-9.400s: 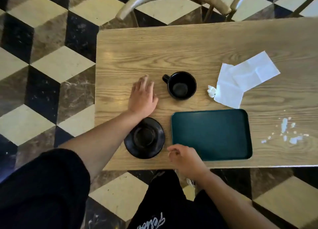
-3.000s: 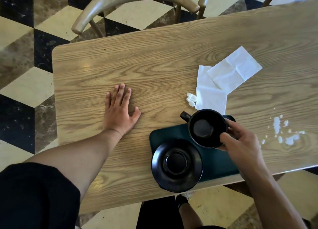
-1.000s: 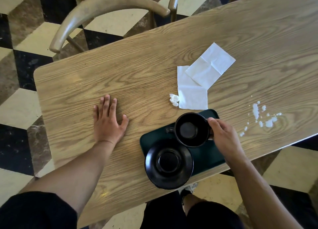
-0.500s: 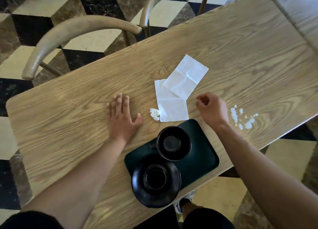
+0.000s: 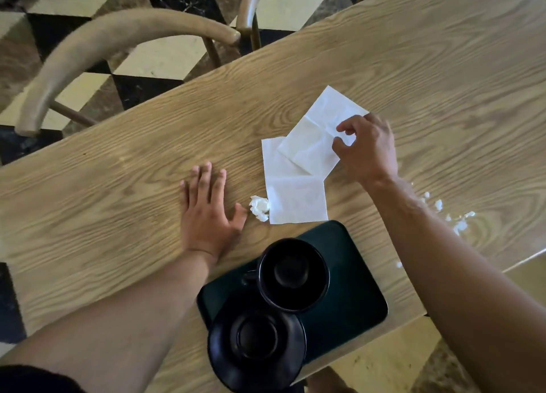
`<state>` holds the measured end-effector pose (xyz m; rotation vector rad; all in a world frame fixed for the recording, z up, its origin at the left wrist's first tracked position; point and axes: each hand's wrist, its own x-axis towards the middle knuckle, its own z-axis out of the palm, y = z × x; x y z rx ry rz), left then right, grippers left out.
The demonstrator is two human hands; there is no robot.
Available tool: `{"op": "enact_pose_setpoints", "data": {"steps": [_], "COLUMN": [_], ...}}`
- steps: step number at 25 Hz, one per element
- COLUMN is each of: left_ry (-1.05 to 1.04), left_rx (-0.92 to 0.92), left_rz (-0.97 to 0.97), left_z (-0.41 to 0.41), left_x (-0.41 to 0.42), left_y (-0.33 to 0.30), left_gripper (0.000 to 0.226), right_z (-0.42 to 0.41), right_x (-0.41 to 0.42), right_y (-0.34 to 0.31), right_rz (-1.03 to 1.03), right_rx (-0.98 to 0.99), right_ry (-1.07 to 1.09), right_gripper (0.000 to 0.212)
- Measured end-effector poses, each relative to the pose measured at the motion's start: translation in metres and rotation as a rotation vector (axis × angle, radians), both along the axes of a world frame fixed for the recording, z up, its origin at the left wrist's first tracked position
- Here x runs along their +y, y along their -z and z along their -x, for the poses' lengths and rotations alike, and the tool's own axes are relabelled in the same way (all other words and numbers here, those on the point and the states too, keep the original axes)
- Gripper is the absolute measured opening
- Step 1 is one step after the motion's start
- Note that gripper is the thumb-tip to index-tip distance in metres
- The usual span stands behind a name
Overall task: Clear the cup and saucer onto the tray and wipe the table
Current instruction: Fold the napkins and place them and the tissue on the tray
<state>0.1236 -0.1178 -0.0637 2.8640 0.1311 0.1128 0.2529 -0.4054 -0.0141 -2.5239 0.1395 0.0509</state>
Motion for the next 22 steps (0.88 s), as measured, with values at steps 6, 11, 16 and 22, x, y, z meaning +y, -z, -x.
{"op": "enact_pose_setpoints", "data": {"steps": [6,11,16,22], "left_ry": [-0.002,-0.004,0.000,-0.004], "left_rx": [-0.018,-0.032,-0.060,-0.031], "left_rz": [-0.026,-0.034,-0.032,-0.027], "left_z": [0.000,0.001,0.000,0.001], "left_x": [0.000,0.001,0.001,0.001], "left_y": [0.001,0.002,0.003,0.003], "left_gripper": [0.076,0.075,0.074,0.075], "right_z": [0.002,0.004,0.005,0.016], "right_x": [-0.002,0.002,0.004,0.001], "right_y": [0.008,0.014,0.012,-0.012], "right_rz": [0.013,0.074,0.071,-0.340], "right_rx": [-0.013,-0.057,-0.082,-0.098], "right_ry": [0.010,0.020,0.026,0.065], "right_gripper": [0.020,0.015,0.013,0.012]}}
